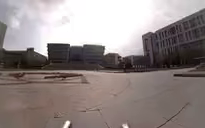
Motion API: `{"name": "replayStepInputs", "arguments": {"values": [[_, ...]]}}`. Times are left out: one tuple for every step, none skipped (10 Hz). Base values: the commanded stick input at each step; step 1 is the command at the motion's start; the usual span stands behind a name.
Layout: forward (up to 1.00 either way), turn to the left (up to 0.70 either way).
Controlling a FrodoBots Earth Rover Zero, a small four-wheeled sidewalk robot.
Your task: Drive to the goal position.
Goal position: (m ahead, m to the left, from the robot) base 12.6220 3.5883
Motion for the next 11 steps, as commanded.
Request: {"name": "replayStepInputs", "arguments": {"values": [[0.7, 0.0], [0.7, 0.0], [0.7, 0.0], [0.7, 0.0], [0.7, 0.0], [0.7, 0.0], [0.7, 0.0], [0.7, 0.0], [0.7, 0.0], [0.7, 0.0], [0.7, 0.0]]}}
